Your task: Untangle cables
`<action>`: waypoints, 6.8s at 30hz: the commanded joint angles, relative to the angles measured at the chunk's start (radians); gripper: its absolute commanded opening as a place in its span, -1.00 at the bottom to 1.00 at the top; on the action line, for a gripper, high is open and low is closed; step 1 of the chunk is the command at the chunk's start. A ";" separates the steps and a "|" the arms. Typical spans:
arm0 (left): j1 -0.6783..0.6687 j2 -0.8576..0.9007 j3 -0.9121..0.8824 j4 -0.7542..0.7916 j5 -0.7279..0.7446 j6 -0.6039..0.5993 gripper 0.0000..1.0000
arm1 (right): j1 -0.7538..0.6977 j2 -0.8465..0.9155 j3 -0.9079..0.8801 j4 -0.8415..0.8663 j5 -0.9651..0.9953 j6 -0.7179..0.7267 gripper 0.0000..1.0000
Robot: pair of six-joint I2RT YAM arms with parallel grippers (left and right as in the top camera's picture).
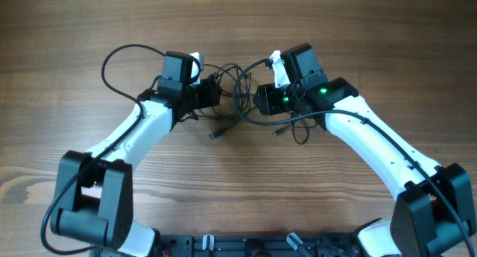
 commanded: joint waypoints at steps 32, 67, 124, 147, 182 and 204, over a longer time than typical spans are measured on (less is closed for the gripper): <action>-0.010 -0.486 0.040 -0.018 0.284 -0.046 -0.92 | 0.002 0.135 0.003 0.149 -0.080 0.021 0.45; 0.129 -0.636 0.040 0.261 0.258 -0.153 -0.92 | 0.002 0.164 0.003 0.135 -0.027 0.303 -0.92; 0.382 -0.515 0.040 0.186 0.444 -0.300 -0.92 | 0.073 0.235 0.003 0.206 0.035 -0.012 0.00; 0.382 -0.515 0.040 0.175 0.444 -0.300 -0.92 | 0.074 0.382 0.003 0.351 0.080 -0.005 -0.56; 0.708 -0.515 0.040 0.097 0.342 -0.166 -0.92 | -0.439 -0.107 0.011 0.119 0.272 0.253 -0.92; 0.548 -0.498 0.040 0.059 0.361 -0.132 -0.92 | -0.570 -0.107 0.011 0.003 -0.047 0.074 -0.91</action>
